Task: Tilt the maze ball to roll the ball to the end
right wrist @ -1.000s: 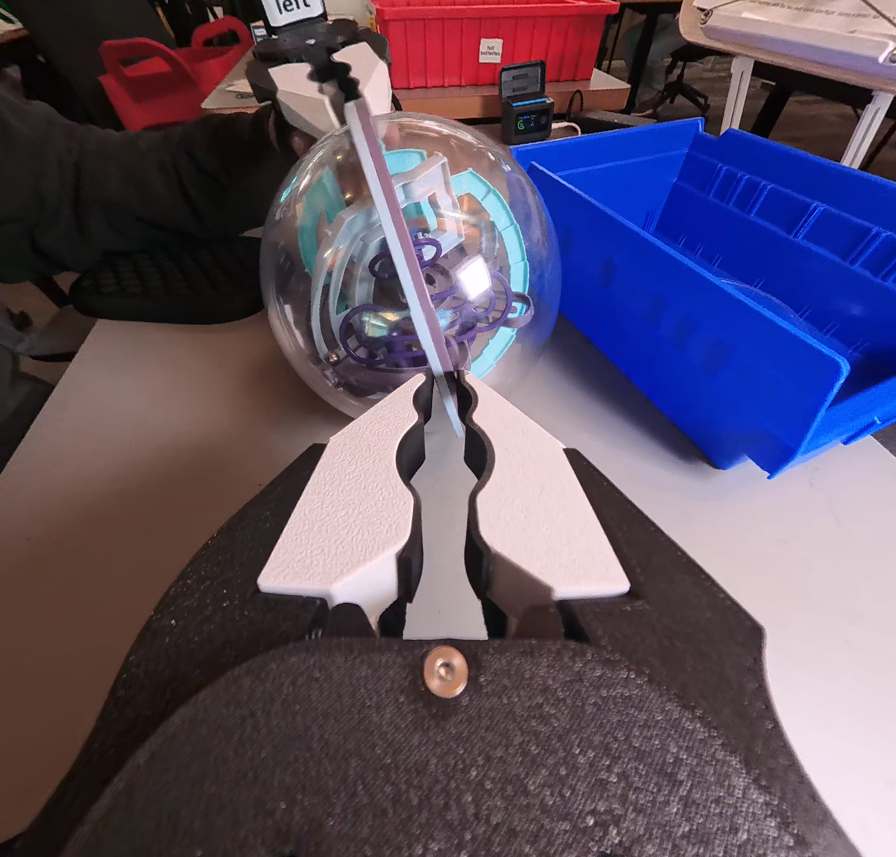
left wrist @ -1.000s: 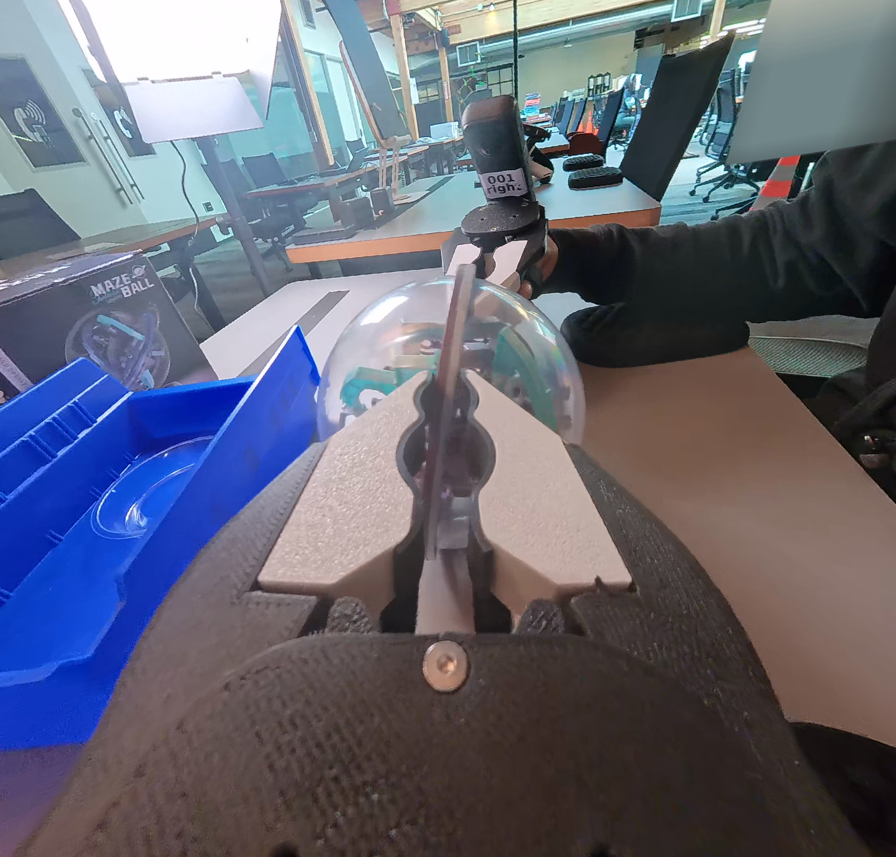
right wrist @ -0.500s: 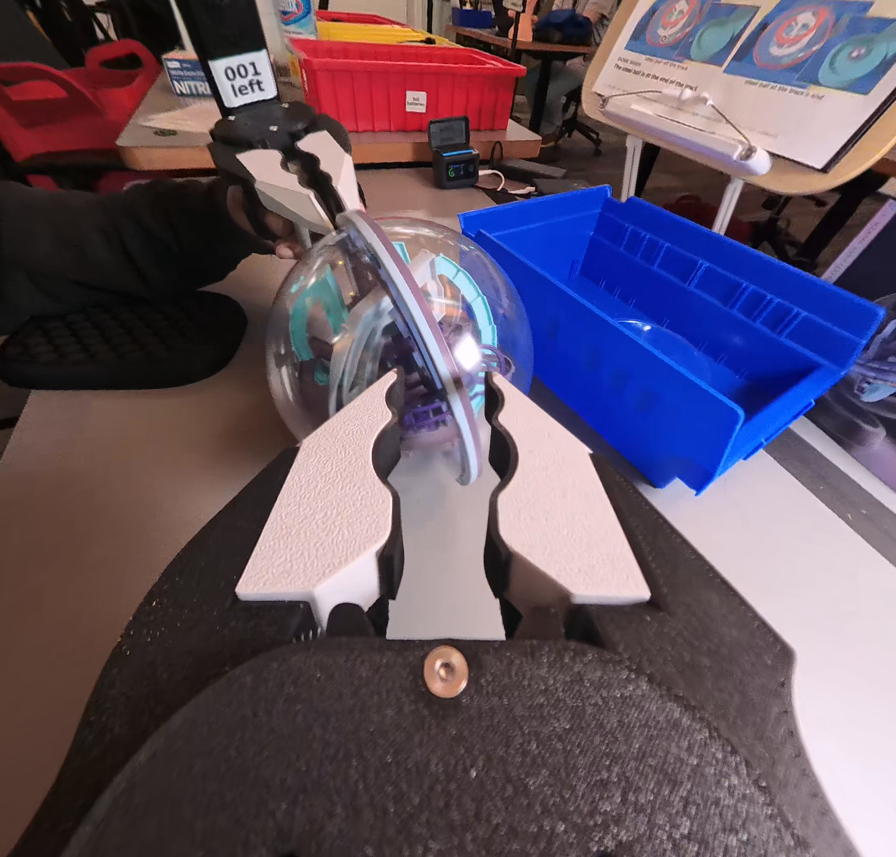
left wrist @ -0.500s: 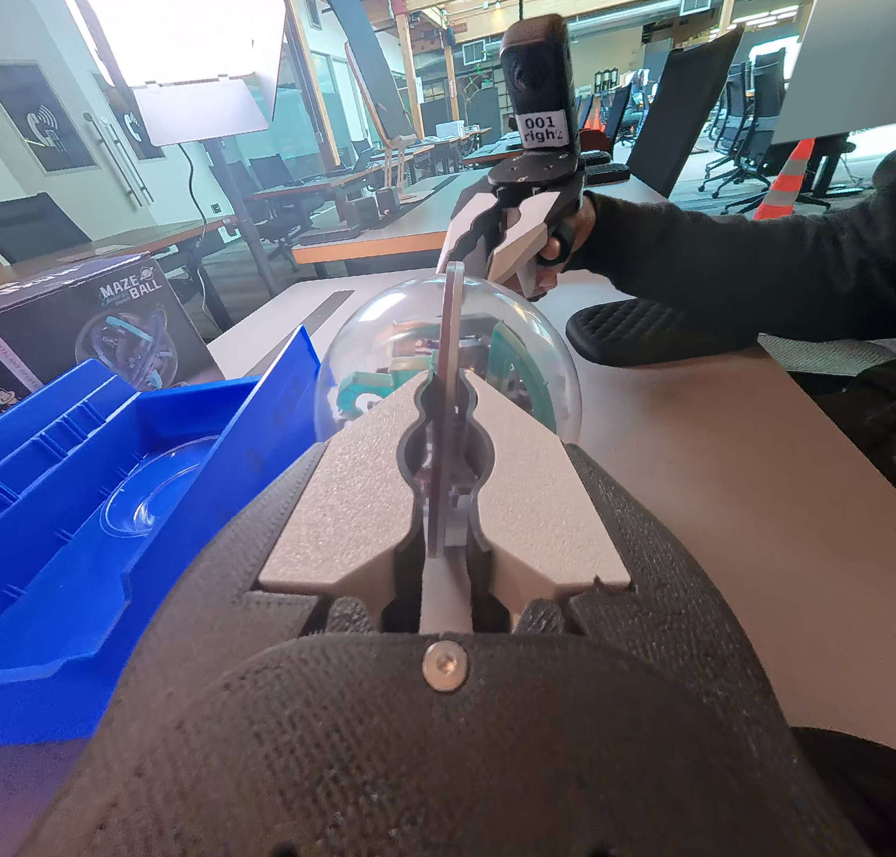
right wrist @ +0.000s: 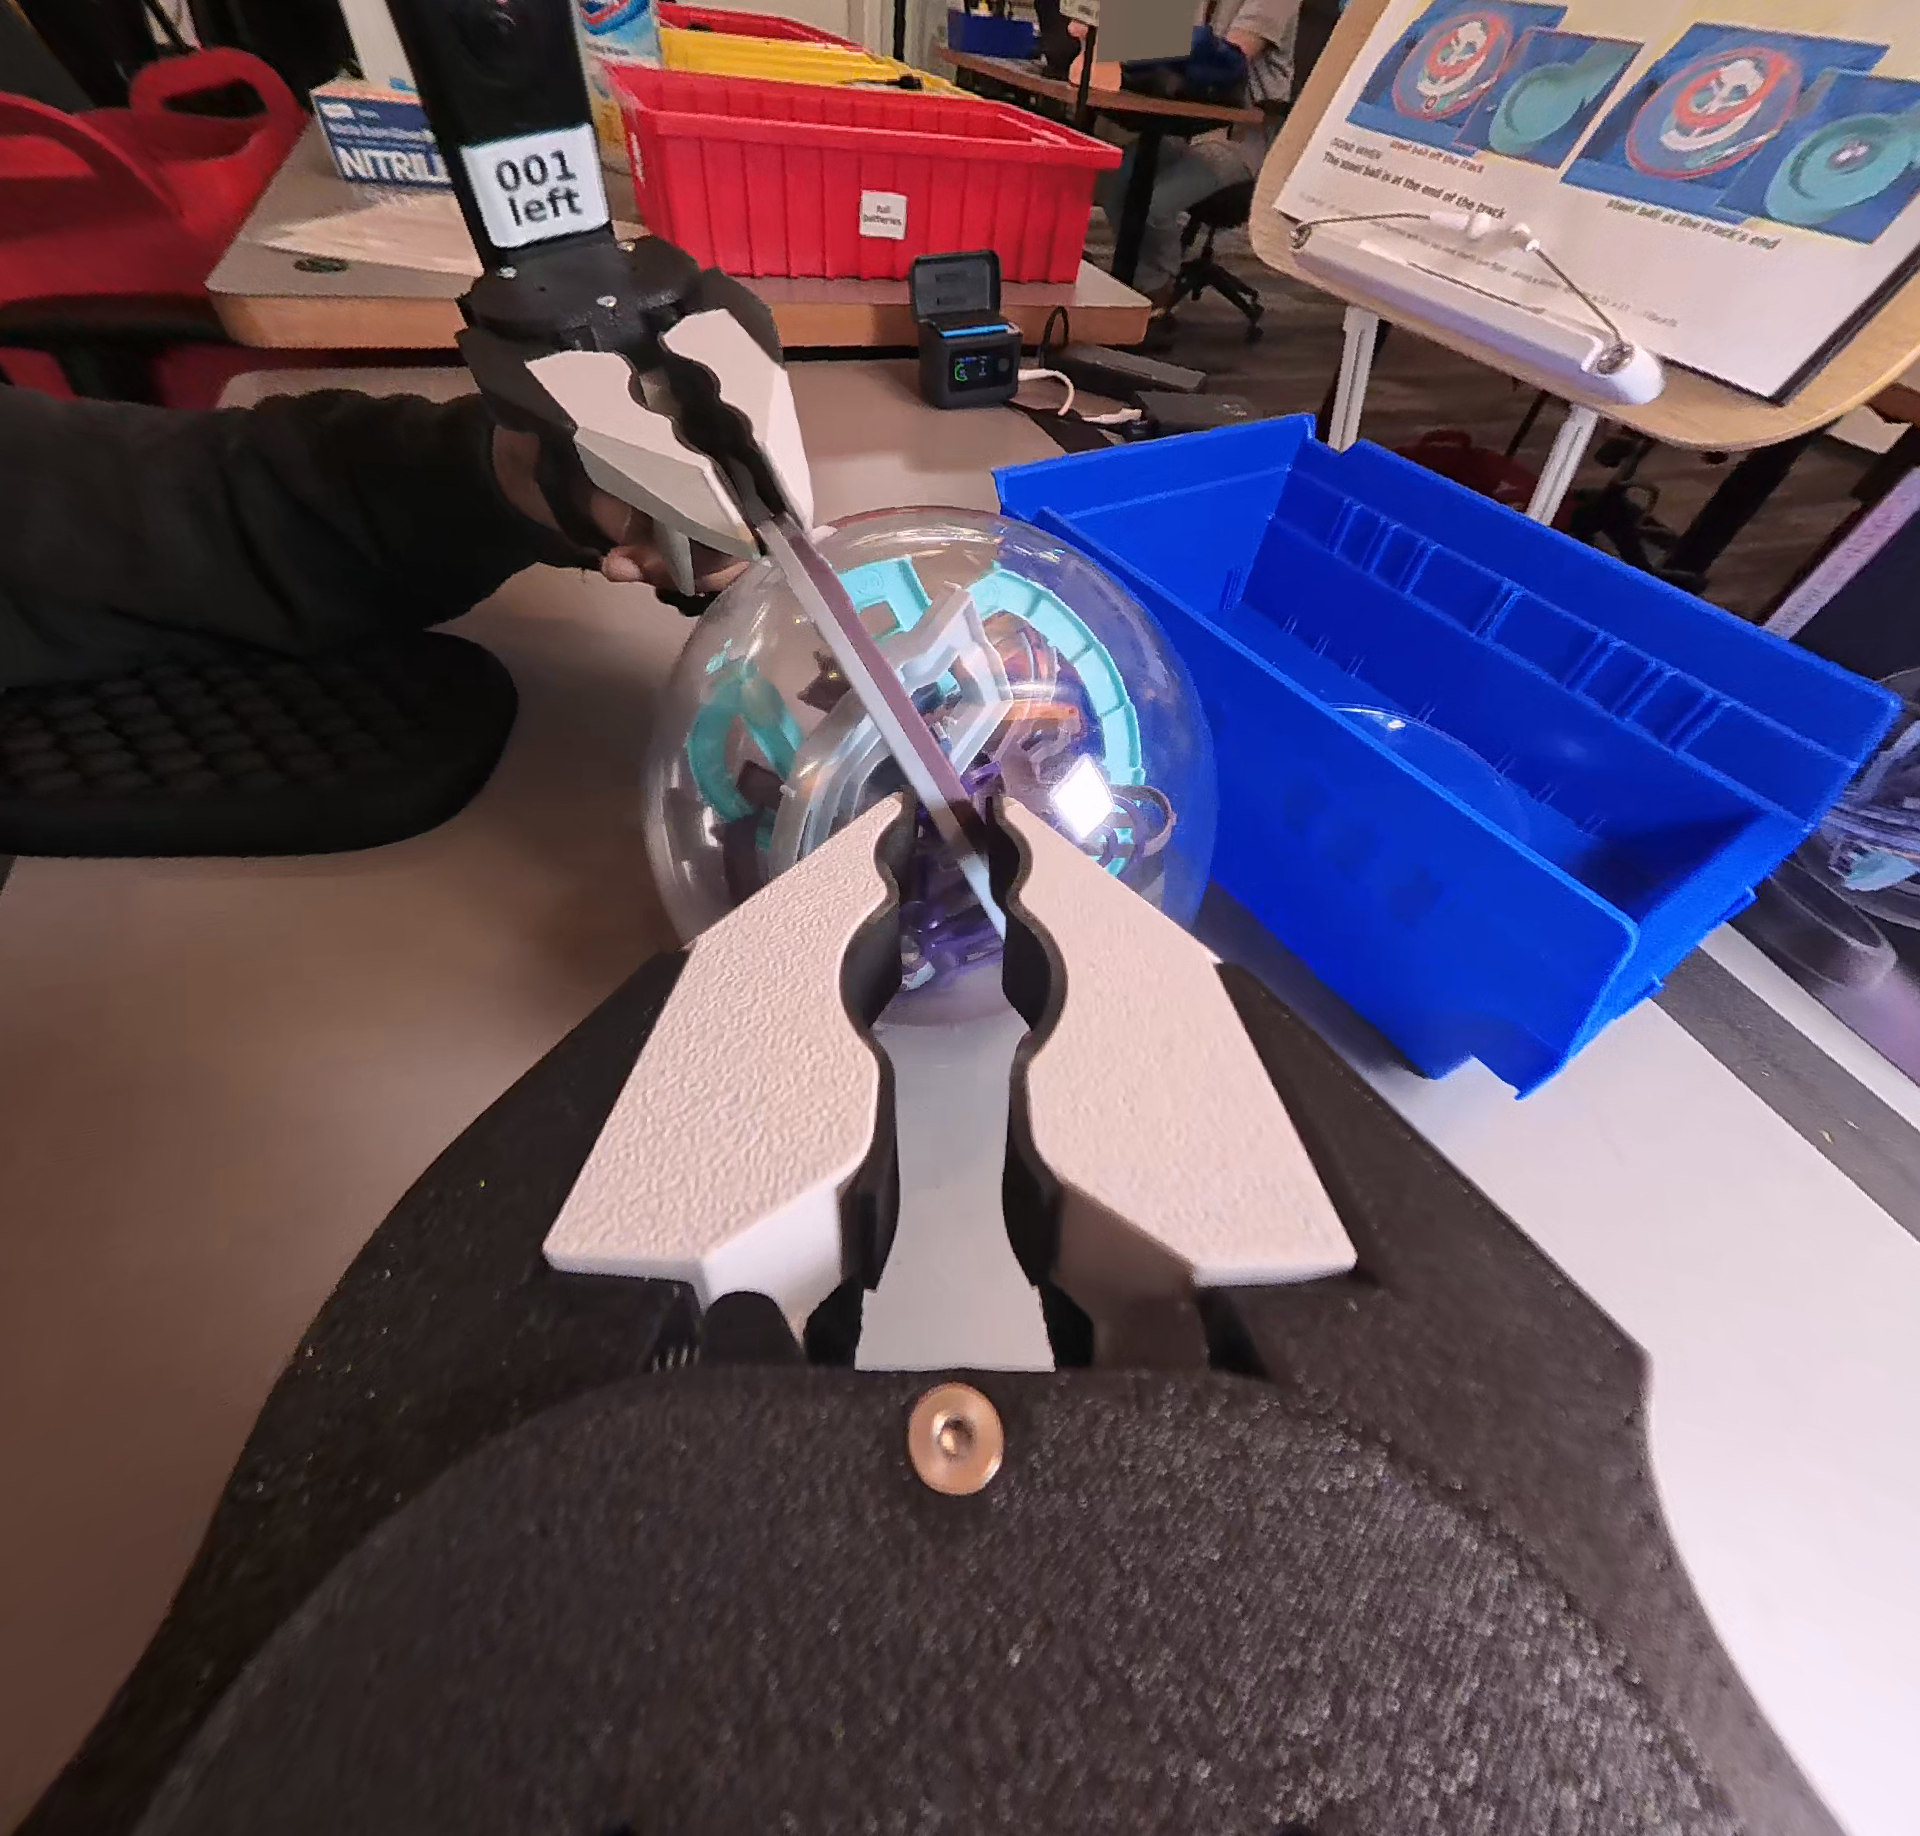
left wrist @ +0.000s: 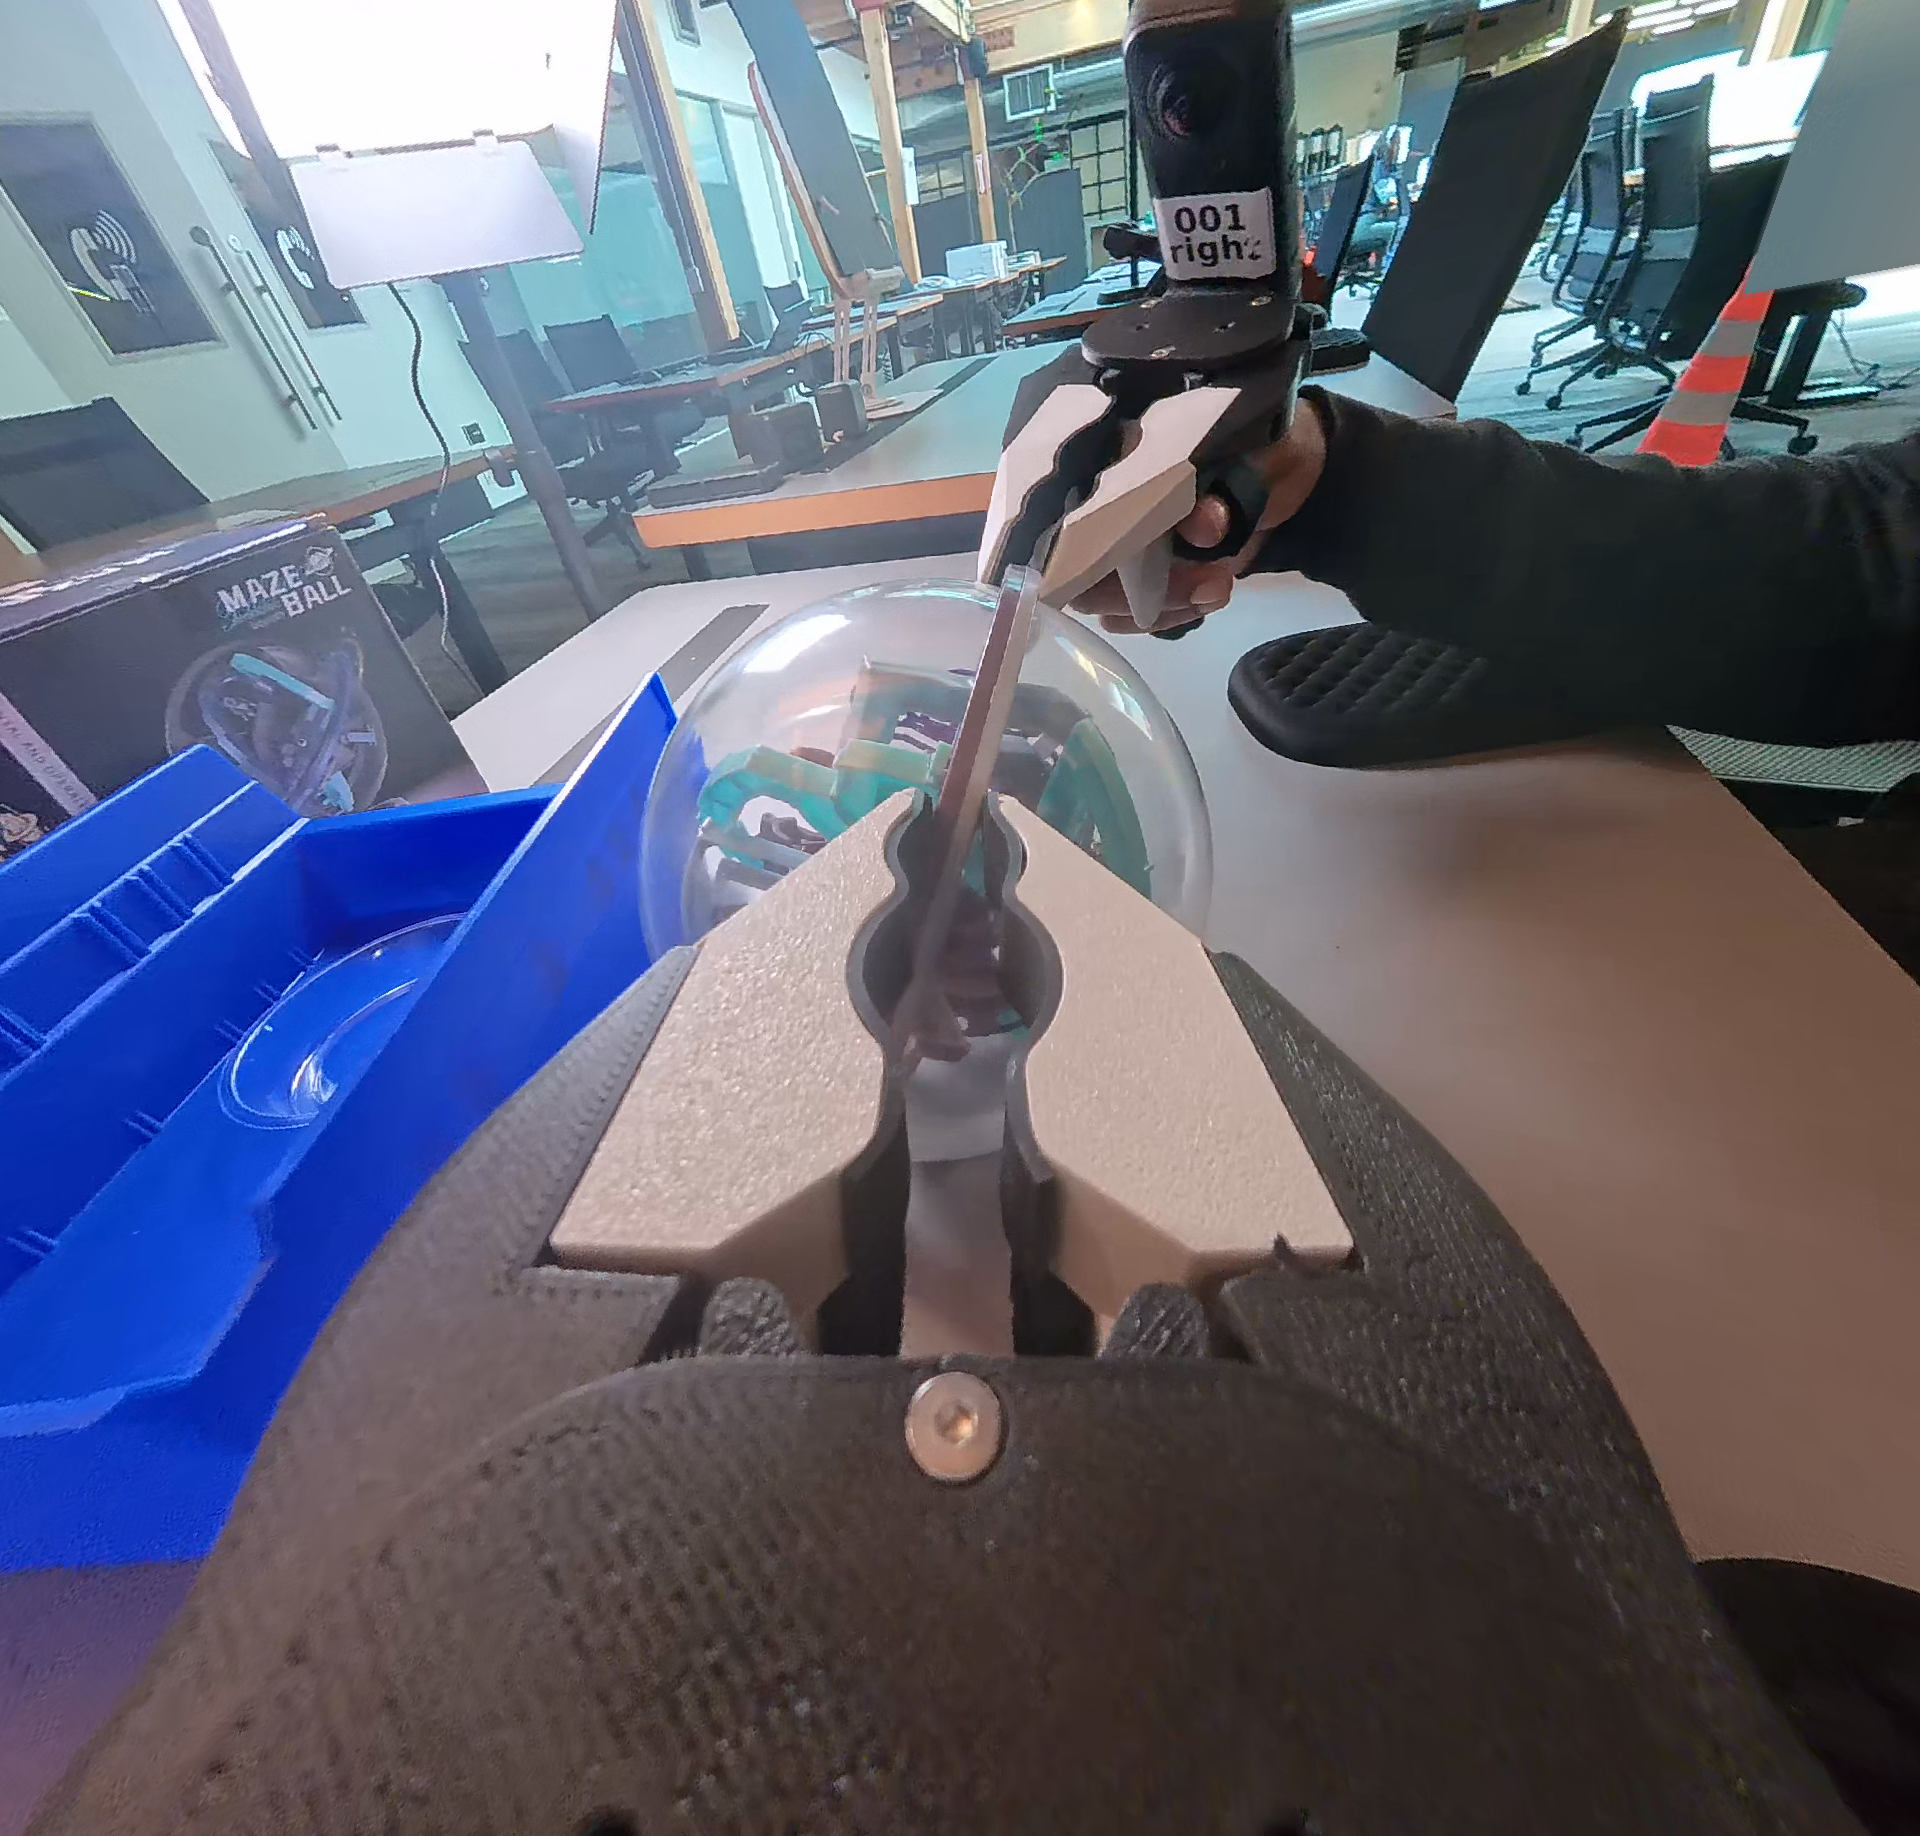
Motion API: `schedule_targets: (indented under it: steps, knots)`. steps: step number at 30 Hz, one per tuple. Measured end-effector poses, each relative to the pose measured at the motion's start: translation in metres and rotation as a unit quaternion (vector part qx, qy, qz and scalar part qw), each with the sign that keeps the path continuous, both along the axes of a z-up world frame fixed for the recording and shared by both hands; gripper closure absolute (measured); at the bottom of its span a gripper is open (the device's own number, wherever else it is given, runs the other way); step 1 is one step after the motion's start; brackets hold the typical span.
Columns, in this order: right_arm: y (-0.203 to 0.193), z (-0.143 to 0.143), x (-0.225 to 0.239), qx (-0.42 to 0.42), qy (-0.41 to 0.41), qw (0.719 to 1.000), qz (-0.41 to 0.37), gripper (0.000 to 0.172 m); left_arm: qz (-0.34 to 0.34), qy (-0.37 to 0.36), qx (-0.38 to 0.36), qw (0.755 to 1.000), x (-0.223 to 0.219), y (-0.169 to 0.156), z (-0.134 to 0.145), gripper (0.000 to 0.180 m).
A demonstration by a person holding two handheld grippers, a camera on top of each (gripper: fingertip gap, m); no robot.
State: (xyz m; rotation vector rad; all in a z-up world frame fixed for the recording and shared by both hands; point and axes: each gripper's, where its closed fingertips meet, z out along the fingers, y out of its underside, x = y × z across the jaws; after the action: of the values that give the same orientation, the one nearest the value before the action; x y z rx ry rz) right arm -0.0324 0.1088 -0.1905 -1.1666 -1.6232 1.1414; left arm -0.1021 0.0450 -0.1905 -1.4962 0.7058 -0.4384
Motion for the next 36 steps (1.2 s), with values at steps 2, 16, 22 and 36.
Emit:
schedule_targets:
  steps: [2,16,22,36]
  knots:
    - [0.002,0.002,-0.002,0.004,0.006,1.000,-0.013,0.161,0.002,-0.002,0.000,1.000,-0.001,0.000,0.000,0.173]
    - [-0.007,0.016,-0.021,-0.021,-0.102,0.972,0.210,0.164,0.013,-0.025,0.001,1.000,-0.009,0.005,0.002,0.173]
    - [-0.011,0.025,-0.027,-0.007,-0.159,0.932,0.326,0.159,0.021,-0.036,-0.001,0.999,-0.011,0.009,0.004,0.173]
    - [-0.002,0.093,-0.059,-0.047,0.028,0.903,0.426,0.152,0.015,-0.053,-0.002,0.998,-0.011,0.015,0.006,0.173]
